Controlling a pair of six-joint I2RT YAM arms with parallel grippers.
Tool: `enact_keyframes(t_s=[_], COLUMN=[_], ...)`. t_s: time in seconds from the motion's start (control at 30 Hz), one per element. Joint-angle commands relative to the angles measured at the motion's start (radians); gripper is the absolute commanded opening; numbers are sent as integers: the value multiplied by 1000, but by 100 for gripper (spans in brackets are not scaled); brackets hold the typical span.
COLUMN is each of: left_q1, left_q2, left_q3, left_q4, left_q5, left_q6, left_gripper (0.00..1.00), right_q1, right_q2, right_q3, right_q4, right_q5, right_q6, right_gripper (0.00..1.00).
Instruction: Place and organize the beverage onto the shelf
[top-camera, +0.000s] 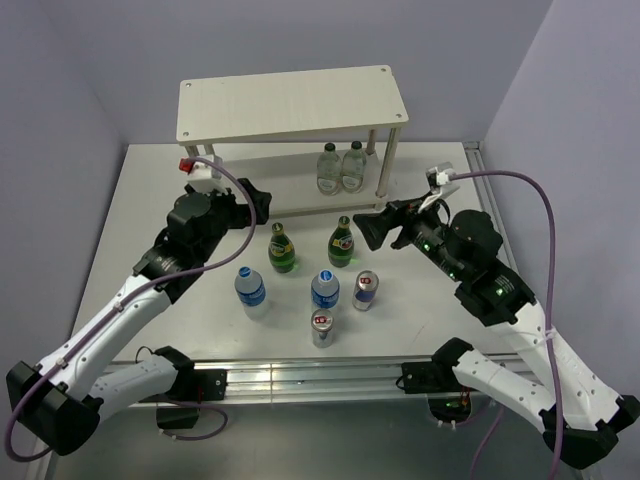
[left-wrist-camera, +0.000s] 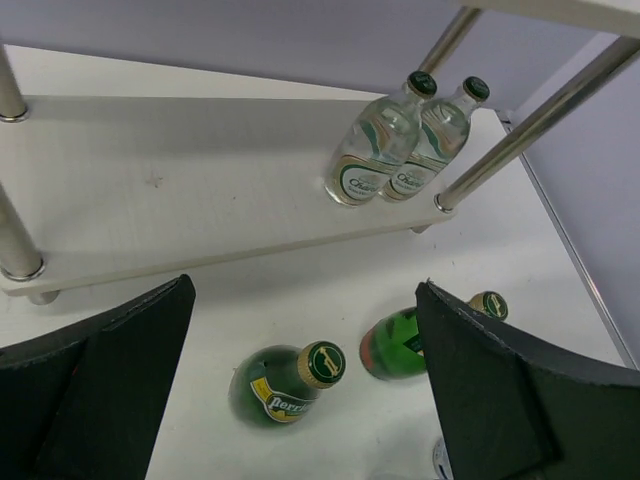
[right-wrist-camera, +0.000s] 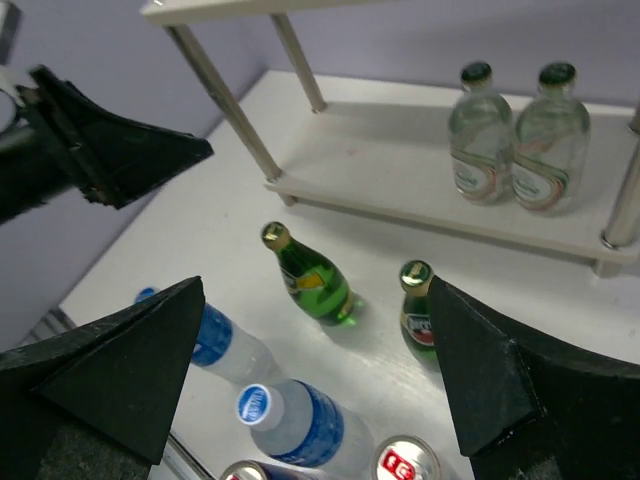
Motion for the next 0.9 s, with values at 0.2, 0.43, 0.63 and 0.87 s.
enact_keyframes(t_s=[0.2,0.43,0.63,0.87], left_q1=[-9,-32,-37,-61], left_q2=[-163,-232,-246,-246], left_q3=[-105,-157,-168,-159], left_q4=[56,68,68,28], left_q5=[-283,-313,-317,-354], left_q6=[-53,-38,-44,-25], left_gripper=[99,99,99,99], right_q1=[9,186,582,687], right_q2=[-283,-102,142,-30], right_q3=[-423,-265,-33,-229], right_q4=[448,-21,-538,-411], right_q5=[-120,585,1214,1098], right_q6=[255,137,552,647], right_gripper=[100,96,100,100])
